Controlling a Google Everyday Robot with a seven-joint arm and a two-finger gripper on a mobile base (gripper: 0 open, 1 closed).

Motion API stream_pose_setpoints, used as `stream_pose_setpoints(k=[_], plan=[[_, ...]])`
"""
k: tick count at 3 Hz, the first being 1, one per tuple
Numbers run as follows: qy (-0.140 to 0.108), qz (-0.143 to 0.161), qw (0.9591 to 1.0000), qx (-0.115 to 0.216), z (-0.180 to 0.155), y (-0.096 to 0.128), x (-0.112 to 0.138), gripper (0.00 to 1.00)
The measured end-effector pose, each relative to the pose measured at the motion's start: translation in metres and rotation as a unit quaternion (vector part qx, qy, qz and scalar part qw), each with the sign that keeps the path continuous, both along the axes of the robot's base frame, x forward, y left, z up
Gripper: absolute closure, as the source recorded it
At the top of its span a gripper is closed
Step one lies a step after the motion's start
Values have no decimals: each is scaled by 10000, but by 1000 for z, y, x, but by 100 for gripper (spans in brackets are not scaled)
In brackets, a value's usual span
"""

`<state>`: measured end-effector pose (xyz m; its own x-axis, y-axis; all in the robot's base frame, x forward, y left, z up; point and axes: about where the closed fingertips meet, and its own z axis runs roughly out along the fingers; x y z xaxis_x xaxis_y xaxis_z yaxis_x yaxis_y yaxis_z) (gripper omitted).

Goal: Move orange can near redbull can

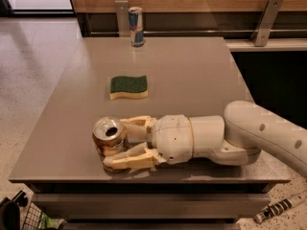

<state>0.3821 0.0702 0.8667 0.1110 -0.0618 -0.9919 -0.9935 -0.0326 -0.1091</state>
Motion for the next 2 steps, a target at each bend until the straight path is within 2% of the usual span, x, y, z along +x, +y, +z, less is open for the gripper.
stream_pose_setpoints(k=[2], plan=[[-44, 89, 9999, 11, 0, 6, -5, 93]])
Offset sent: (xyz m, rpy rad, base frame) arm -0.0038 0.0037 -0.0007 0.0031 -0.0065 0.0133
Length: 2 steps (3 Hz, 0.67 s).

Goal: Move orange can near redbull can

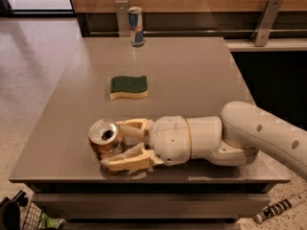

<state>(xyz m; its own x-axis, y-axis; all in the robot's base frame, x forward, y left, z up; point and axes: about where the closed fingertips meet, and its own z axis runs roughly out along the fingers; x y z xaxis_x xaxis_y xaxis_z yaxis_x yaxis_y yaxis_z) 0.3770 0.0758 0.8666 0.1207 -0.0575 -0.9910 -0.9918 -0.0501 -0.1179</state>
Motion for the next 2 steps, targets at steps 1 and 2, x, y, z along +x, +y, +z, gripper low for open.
stream_pose_setpoints(k=[1, 2], plan=[[-6, 14, 10000, -4, 0, 1, -1, 100], [-7, 15, 10000, -4, 1, 1, -1, 100]])
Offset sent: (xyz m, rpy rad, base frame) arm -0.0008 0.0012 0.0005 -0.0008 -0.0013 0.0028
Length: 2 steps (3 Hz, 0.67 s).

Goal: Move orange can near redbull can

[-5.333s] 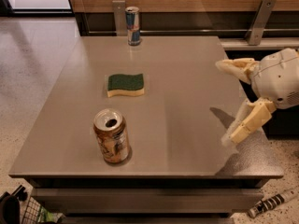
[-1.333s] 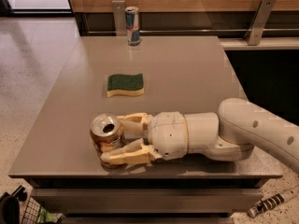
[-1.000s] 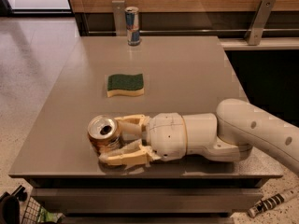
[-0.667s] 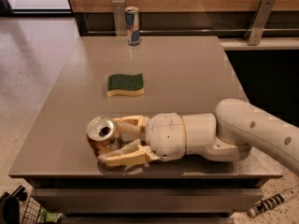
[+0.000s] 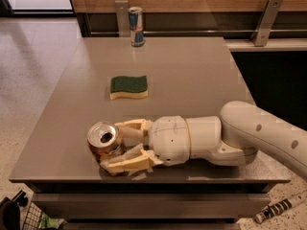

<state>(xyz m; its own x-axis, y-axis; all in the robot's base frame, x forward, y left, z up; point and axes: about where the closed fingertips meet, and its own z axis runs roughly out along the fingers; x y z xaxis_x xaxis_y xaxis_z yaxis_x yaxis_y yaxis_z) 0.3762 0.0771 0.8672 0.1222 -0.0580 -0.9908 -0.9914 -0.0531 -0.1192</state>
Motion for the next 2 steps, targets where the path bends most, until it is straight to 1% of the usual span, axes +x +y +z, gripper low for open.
stream_pose_setpoints(k=[1, 2], plan=[[278, -81, 9995, 111, 14, -12, 31, 100], [594, -306, 9975, 207, 37, -33, 79, 100]])
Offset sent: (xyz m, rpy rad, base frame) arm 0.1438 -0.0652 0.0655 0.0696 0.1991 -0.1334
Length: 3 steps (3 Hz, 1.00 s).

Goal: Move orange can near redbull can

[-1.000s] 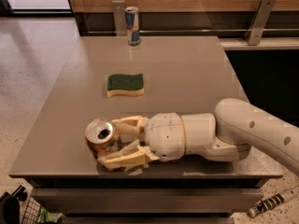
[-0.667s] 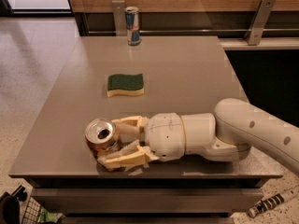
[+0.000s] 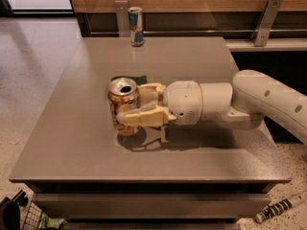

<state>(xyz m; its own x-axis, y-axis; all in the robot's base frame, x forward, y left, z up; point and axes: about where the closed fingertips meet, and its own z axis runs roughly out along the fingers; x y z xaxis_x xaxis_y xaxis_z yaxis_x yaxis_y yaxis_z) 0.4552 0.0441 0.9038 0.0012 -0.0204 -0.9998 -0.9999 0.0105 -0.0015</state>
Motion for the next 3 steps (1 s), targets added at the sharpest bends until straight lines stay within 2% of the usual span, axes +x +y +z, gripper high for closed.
stream_pose_setpoints(k=[1, 2, 3], plan=[[201, -421, 9988, -155, 27, -27, 59, 100], [214, -889, 9946, -499, 44, -58, 111, 100], [170, -1310, 9891, -649, 48, -85, 168, 100]])
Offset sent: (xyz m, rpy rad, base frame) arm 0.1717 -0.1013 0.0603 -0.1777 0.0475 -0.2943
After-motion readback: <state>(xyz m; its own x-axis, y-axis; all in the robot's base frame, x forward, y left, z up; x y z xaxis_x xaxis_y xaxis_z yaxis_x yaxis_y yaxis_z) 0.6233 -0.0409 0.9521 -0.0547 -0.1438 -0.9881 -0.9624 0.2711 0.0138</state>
